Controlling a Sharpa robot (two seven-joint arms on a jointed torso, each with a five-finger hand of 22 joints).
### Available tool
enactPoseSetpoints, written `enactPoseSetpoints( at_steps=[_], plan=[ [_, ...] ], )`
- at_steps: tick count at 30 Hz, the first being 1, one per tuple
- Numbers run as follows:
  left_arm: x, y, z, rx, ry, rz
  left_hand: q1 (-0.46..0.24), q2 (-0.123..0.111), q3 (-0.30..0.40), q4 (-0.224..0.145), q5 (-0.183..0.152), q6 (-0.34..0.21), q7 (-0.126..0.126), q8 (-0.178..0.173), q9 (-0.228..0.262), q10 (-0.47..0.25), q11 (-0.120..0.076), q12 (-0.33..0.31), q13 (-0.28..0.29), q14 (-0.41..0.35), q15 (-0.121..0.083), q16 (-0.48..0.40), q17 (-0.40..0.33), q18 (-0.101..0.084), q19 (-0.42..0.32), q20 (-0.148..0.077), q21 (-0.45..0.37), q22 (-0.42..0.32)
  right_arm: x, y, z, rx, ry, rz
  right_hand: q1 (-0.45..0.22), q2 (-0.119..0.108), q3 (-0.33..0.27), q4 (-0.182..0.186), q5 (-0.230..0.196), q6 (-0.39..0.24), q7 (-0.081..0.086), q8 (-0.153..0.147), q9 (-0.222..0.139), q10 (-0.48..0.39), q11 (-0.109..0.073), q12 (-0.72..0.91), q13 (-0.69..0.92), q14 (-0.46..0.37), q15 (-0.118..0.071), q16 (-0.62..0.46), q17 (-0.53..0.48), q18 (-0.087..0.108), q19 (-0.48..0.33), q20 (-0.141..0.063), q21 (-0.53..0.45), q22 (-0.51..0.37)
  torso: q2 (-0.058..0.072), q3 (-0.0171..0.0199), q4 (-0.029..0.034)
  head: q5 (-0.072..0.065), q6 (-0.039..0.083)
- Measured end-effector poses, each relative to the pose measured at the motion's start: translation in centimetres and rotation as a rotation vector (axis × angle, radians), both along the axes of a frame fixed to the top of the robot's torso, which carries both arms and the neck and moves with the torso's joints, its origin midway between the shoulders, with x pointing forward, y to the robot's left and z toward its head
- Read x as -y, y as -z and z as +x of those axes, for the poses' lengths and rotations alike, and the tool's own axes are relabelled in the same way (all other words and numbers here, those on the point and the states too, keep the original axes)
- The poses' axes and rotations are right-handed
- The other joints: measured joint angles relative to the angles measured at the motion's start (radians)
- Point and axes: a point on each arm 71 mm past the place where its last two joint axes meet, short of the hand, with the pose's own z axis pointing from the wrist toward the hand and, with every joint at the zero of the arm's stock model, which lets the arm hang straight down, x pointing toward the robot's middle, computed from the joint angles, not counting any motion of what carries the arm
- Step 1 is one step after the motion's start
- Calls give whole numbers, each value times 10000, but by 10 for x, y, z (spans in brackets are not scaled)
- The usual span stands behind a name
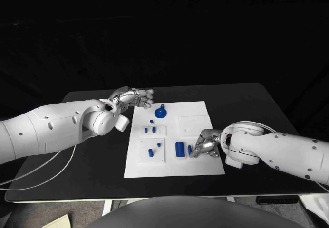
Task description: Assemble the parts on the task board
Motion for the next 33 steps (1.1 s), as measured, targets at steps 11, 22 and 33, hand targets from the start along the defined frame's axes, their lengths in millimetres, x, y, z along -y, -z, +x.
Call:
enactPoseSetpoints(
  at_steps=[11,22,33],
  plan=[
    [0,0,0,-6,5,4,0,0,0,0,0,0,0,0,-8,0,0,0,-7,0,0,0,8,-5,0,0,0,0,-1,1,1,16,-74,-137,132,99,223,-169,0,2,-2,9,-3,0,0,-4,-1,14,14,0,-1,0,-14,15,0,0,-1,5,0,-29,0],
    [0,0,0,-13,4,11,0,0,0,0,0,0,0,0,-8,0,0,0,-6,0,0,-39,18,-13,0,0,0,-1,2,1,1,36,-31,-139,86,30,267,-124,1,3,-3,10,-8,0,0,-4,-1,16,16,0,-1,-1,-14,17,0,0,-7,6,-6,-14,0],
    [-4,0,2,28,-97,60,0,0,0,0,0,0,0,-1,-7,0,0,0,-6,2,-2,-39,27,-26,0,0,0,-1,20,1,6,145,872,696,-589,-790,-297,228,327,-479,46,-324,-113,-180,175,-41,28,-40,72,-101,-19,0,-35,32,-73,0,-22,0,-11,7,0]
  ],
)
